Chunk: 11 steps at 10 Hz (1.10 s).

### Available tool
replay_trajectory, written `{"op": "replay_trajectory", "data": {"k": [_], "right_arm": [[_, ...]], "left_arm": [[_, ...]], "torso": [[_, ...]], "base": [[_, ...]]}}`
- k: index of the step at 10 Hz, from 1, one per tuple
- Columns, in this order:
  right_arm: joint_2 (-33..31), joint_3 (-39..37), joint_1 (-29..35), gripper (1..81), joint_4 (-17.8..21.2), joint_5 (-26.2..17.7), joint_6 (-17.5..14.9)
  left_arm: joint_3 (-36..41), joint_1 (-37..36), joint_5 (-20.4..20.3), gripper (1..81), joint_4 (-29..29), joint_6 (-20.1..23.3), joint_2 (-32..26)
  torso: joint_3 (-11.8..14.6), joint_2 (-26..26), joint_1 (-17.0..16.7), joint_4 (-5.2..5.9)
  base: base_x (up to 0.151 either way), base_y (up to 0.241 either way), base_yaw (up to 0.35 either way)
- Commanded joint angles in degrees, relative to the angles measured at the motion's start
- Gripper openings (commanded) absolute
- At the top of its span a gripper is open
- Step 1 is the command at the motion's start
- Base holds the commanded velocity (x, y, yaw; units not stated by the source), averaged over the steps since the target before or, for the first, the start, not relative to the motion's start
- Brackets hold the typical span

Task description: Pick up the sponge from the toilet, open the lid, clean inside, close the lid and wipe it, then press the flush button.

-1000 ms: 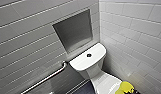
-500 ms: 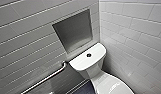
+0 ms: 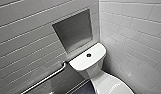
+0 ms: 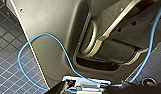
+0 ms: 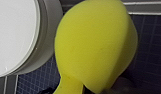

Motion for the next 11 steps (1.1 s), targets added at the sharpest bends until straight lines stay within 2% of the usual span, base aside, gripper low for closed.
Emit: {"op": "replay_trajectory", "data": {"k": [1,2,3,4,5,6,7,9,11], "right_arm": [[-9.5,17.9,0.7,1.0,-5.3,2.9,-0.4],[-13.1,24.2,1.9,1.0,-4.9,2.4,-3.5],[-16.3,30.6,3.7,1.0,-1.2,2.2,-9.7],[-17.8,35.4,6.1,1.0,3.9,2.0,-17.1],[-18.9,40.6,8.9,1.0,10.9,2.1,-26.5],[-19.2,43.0,12.2,1.0,17.2,1.9,-33.3],[-19.1,43.7,16.0,1.0,22.1,0.1,-37.1],[-19.0,42.0,24.5,1.0,30.2,-6.7,-41.6],[-18.1,36.4,35.3,1.0,41.8,-16.1,-48.4]], "left_arm": [[-0.1,0.5,4.3,81.1,0.2,0.3,-0.9],[-0.1,0.5,4.2,81.1,0.2,0.3,-0.9],[-0.1,0.5,4.2,81.1,0.2,0.2,-0.9],[-0.1,0.5,4.2,81.1,0.2,0.2,-0.9],[-0.1,0.5,4.2,81.1,0.2,0.2,-0.9],[-0.1,0.5,4.2,81.1,0.2,0.2,-0.9],[-0.1,0.5,4.2,81.1,0.2,0.2,-0.9],[-0.1,0.5,4.2,81.1,0.2,0.2,-0.9],[-0.1,0.5,4.2,81.1,0.2,0.2,-0.9]], "torso": [[0.0,0.0,0.0,0.00],[0.0,0.0,0.0,0.00],[0.0,0.0,0.0,0.00],[0.0,0.0,0.0,0.00],[0.0,0.0,0.0,0.00],[0.0,0.0,0.0,0.00],[0.0,0.0,0.0,0.00],[0.0,0.0,0.0,0.00],[0.0,0.0,0.0,0.00]], "base": [[0.000,0.000,0.000],[0.000,0.000,0.000],[0.000,0.000,0.000],[0.000,0.000,0.000],[0.000,0.000,0.000],[0.000,0.000,0.000],[0.000,0.000,0.000],[0.000,0.000,0.000],[0.000,0.000,0.000]]}}
